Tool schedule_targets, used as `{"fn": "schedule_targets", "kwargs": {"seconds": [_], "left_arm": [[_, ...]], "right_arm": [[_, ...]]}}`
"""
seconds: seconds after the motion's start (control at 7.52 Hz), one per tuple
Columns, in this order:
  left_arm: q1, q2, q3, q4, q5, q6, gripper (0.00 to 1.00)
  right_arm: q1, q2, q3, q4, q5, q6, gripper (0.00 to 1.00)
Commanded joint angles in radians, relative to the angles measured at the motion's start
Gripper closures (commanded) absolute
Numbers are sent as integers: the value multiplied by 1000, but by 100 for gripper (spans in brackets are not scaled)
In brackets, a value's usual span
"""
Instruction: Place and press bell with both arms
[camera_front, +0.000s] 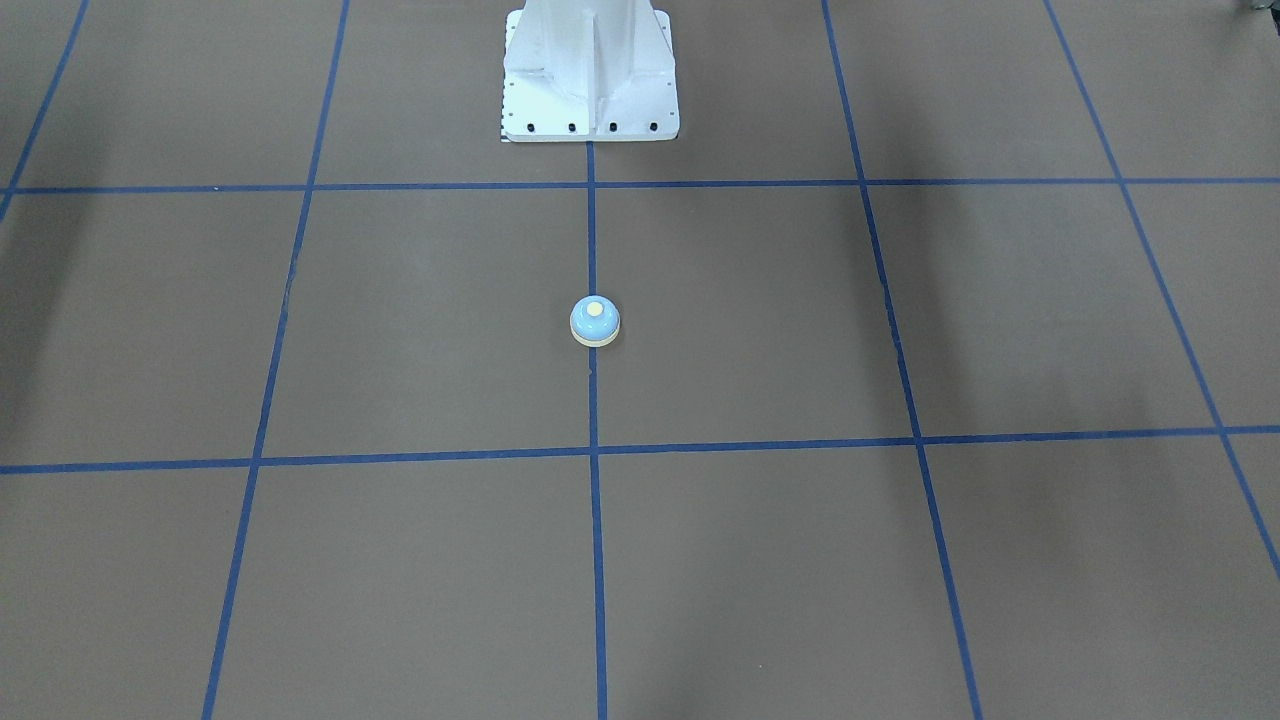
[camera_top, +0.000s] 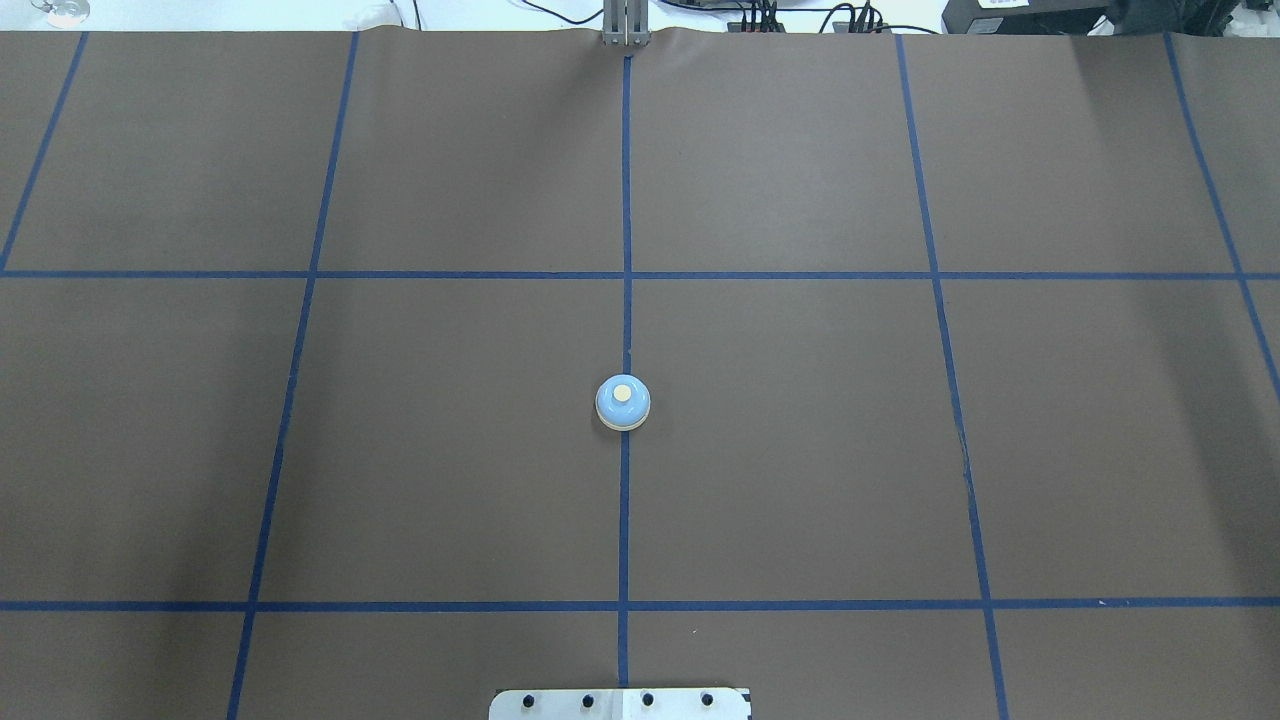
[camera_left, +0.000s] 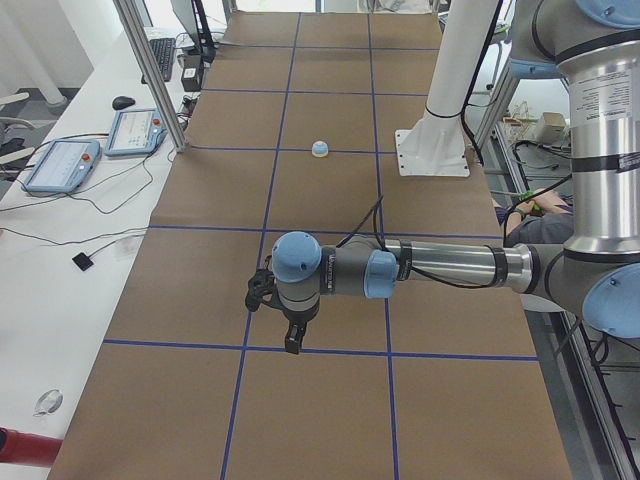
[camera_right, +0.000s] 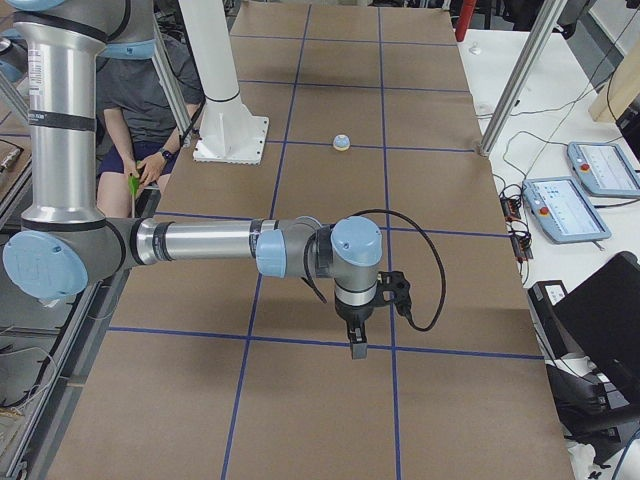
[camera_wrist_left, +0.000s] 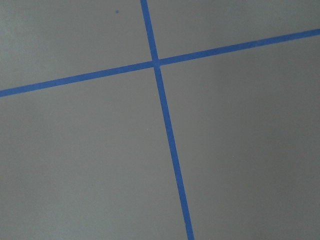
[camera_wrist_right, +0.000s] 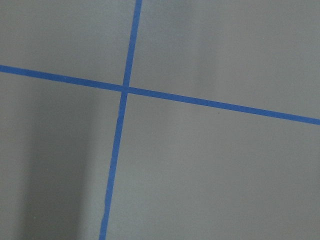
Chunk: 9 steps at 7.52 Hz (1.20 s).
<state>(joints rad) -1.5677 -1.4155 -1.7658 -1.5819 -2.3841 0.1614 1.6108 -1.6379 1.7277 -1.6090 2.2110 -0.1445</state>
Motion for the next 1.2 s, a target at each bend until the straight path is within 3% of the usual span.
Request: {"fn": "schedule_targets", "kwargs": {"seconds": [0.0, 1.06], "left_arm": [[0, 7, -1, -4, -1, 1, 0], [-5, 10, 23, -6, -3, 1, 0]], "right_arm": [[-11, -3, -2, 1, 1, -4, 0], [-11, -8, -17, 0, -1, -6, 0]]}}
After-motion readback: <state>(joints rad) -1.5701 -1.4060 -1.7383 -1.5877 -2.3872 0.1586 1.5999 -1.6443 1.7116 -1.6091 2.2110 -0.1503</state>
